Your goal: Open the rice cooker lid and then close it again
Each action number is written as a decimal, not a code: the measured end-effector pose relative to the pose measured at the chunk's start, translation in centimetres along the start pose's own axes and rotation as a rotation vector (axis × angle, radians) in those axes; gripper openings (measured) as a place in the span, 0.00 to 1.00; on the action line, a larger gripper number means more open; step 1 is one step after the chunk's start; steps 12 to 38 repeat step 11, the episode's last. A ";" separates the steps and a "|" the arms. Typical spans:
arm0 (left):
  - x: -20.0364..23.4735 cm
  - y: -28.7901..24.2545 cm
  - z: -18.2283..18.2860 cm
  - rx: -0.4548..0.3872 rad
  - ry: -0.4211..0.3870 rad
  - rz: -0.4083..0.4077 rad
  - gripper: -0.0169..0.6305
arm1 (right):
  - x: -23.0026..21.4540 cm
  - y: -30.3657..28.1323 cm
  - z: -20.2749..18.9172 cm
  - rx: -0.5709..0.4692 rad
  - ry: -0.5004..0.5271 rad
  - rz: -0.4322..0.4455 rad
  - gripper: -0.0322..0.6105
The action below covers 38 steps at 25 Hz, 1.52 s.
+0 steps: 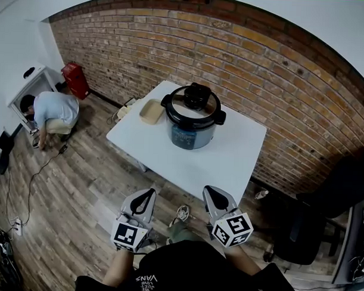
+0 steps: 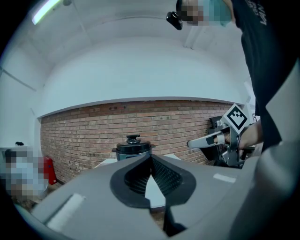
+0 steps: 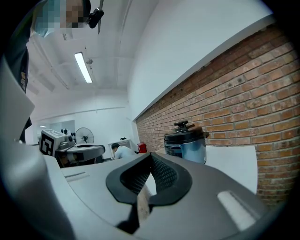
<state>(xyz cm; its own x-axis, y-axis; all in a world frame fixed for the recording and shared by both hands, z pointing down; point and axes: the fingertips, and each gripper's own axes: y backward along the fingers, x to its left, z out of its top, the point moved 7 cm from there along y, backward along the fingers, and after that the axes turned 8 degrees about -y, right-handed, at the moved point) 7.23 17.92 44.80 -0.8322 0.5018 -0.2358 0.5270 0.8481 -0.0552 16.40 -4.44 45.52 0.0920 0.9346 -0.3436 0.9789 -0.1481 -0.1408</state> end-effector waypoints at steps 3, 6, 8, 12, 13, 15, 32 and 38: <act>-0.2 -0.2 -0.3 0.016 -0.006 -0.007 0.03 | -0.1 -0.1 -0.1 0.004 -0.004 -0.001 0.06; 0.0 -0.4 -0.5 0.029 -0.005 -0.001 0.03 | -0.2 -0.3 0.1 -0.001 -0.008 0.003 0.06; 0.3 -0.6 -0.7 0.033 0.002 0.006 0.03 | -0.2 -0.4 0.1 -0.004 -0.008 0.005 0.06; 0.6 -0.7 -0.9 0.036 0.007 0.014 0.03 | -0.2 -0.6 0.1 -0.003 -0.009 0.008 0.06; 0.6 -0.7 -0.9 0.036 0.007 0.014 0.03 | -0.2 -0.6 0.1 -0.003 -0.009 0.008 0.06; 0.6 -0.7 -0.9 0.036 0.007 0.014 0.03 | -0.2 -0.6 0.1 -0.003 -0.009 0.008 0.06; 0.6 -0.7 -0.9 0.036 0.007 0.014 0.03 | -0.2 -0.6 0.1 -0.003 -0.009 0.008 0.06; 0.6 -0.7 -0.9 0.036 0.007 0.014 0.03 | -0.2 -0.6 0.1 -0.003 -0.009 0.008 0.06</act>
